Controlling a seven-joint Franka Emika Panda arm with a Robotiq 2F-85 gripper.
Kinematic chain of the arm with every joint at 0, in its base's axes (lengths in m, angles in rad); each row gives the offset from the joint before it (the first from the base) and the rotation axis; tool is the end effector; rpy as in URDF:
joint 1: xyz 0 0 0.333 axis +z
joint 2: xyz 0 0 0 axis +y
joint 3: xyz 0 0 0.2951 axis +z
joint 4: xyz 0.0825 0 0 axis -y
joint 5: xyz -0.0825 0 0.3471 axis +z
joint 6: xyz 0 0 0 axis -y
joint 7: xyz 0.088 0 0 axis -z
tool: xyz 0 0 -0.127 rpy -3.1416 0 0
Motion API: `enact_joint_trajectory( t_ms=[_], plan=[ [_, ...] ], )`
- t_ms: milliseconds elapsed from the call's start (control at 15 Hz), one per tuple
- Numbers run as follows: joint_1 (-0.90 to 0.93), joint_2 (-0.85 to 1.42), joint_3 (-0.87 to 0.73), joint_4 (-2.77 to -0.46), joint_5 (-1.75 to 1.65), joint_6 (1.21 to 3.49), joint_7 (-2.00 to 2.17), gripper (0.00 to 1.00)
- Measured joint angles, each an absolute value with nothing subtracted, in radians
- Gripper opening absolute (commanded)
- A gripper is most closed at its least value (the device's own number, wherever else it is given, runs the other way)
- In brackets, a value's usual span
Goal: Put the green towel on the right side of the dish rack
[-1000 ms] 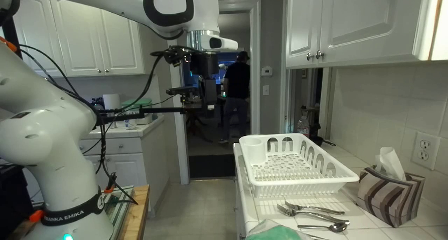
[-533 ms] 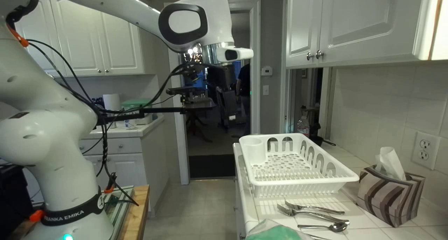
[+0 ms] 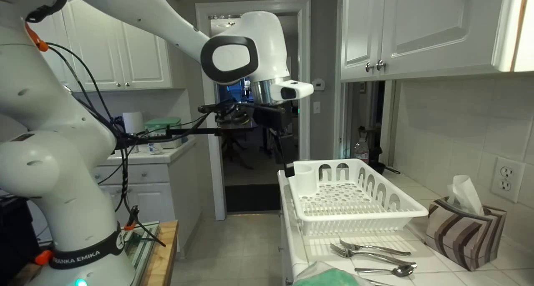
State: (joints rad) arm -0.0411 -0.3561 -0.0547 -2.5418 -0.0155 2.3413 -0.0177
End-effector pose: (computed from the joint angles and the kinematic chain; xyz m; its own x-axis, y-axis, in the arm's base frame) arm 0.4103 -0.0396 0.3935 0.9858 -0.0657 0.1547 -0.0659 -0.9978 -0.0037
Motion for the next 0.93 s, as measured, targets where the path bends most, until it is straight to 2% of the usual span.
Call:
enact_joint_trajectory(
  t_ms=[467,933],
  plan=[
    [-0.099,-0.314,-0.123,-2.637,-0.016,2.42,-0.087,1.0],
    [-0.101,-0.311,-0.123,-2.639,-0.016,2.424,-0.088,1.0]
  ],
)
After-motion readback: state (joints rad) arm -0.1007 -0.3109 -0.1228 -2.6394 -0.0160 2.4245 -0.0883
